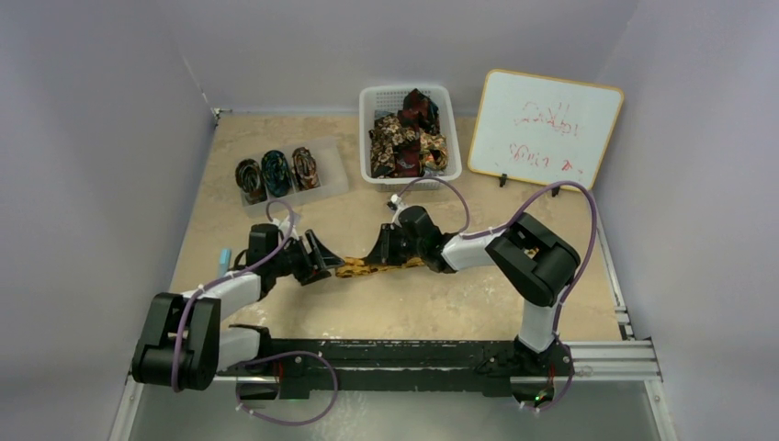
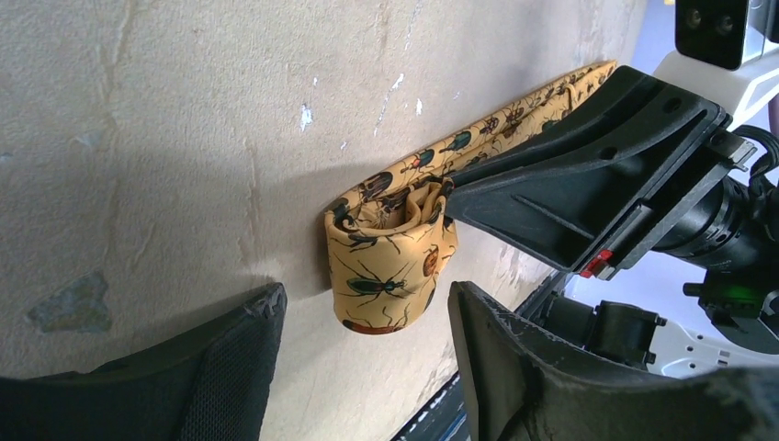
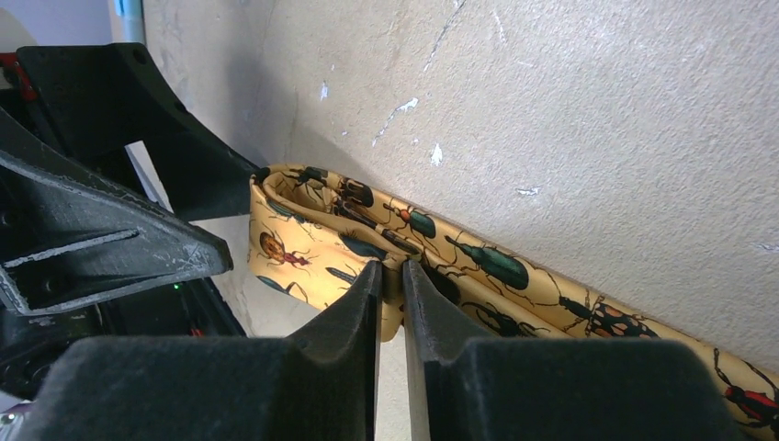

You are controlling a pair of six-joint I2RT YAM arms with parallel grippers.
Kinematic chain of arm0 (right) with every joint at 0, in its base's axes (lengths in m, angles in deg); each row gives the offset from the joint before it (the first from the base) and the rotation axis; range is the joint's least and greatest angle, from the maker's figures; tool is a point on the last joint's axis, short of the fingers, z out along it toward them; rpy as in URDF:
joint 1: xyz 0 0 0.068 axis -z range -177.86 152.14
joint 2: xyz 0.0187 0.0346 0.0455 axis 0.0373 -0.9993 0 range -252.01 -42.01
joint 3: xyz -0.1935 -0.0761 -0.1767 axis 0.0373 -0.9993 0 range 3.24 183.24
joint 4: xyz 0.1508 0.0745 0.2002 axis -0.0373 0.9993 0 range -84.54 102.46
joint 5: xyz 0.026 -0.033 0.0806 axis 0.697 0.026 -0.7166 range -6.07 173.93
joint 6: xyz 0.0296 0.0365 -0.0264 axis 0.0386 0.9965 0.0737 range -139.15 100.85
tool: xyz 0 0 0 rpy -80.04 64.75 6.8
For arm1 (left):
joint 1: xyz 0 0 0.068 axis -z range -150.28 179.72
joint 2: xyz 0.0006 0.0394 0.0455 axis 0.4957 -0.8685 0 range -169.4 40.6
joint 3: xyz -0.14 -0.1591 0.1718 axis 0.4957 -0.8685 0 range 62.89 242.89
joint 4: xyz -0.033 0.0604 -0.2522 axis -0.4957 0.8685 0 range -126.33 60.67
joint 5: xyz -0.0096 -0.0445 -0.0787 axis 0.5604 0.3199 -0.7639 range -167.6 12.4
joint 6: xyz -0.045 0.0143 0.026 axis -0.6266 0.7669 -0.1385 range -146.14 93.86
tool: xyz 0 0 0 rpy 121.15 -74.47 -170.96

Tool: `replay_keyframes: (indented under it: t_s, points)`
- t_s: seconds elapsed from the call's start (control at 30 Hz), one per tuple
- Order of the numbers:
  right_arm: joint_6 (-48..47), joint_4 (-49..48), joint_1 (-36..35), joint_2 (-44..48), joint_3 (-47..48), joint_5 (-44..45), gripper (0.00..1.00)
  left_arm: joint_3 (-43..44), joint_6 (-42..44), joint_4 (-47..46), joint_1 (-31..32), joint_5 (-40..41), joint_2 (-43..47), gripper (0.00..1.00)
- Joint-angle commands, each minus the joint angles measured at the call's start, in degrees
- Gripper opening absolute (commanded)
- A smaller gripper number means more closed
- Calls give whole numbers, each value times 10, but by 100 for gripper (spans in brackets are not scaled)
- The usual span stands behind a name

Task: Roll the ties
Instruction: Roll the tie at the center of the board.

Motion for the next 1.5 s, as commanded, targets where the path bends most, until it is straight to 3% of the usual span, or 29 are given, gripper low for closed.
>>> replay_keyframes:
  t_s: [0.0,0.27,0.77,0.87,1.07,1.13,1.2,1.27,1.47]
  points:
    - [-15,4,-1,-5,14,-11,15,-12,-10,-54,-4,-18,-14,63]
    - [-15,4,-1,-10,11,-8,8,-20,-42,-92,-2,-12,-53,56]
    - [-16,5,0,-14,8,-7,8,-46,-105,-171,43,38,-68,50]
    - [-17,5,0,-14,10,-9,8,-45,-110,-171,53,53,-69,43]
    - [-23,16,0,-1,16,-13,7,-40,-101,-115,54,81,-19,29]
    - [-28,18,0,8,22,-18,12,-31,-89,-87,55,86,10,23]
    - [-33,24,0,18,29,-19,23,-18,-76,-58,57,91,30,18]
    - [-38,34,-1,27,35,-17,28,-5,-65,-25,59,99,45,16]
    - [-34,27,-2,46,39,-27,30,44,-35,68,72,141,66,15]
